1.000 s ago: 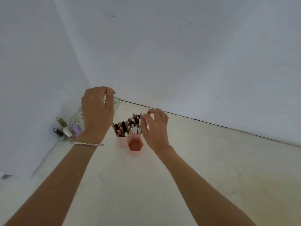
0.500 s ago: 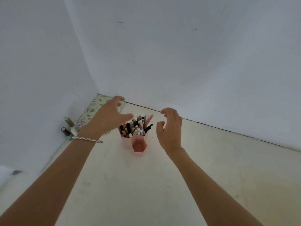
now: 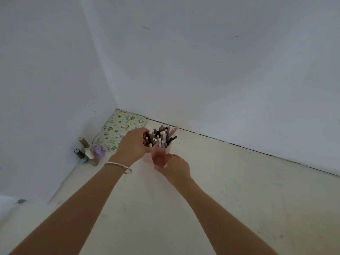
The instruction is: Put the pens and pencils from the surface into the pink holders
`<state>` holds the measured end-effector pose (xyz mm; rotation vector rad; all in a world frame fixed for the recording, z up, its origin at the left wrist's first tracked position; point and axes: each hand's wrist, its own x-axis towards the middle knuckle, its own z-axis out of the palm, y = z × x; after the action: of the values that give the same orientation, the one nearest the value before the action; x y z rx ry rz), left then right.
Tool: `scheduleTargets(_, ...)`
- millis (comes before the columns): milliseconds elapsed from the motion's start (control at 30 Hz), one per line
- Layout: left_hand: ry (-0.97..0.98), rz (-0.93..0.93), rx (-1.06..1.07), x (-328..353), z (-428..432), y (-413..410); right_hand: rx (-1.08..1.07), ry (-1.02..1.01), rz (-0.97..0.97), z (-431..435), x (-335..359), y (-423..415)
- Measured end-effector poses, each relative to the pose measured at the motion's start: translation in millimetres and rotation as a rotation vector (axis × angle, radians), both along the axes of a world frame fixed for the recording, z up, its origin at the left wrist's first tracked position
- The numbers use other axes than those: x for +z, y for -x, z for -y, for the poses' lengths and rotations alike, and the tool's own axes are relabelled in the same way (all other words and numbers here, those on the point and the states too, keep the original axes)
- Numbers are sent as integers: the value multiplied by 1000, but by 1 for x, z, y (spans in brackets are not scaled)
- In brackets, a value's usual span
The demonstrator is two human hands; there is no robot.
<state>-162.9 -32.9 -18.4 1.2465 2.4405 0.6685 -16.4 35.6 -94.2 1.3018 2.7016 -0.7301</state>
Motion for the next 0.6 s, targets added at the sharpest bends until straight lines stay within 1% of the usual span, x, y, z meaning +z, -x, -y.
scheduleTargets(167, -30, 41, 42, -1, -34, 28, -27, -23, 19, -29, 1, 39)
scheduleTargets(267, -39, 23, 53, -2, -52, 43, -72, -28, -4, -39, -2, 55)
scheduleTargets(533, 82, -32, 46, 6, -78, 65, -160, 27, -21, -53, -5, 75)
scheduleTargets(600, 71, -21, 66, 5, -78, 62, -173, 36, -44, -51, -5, 75)
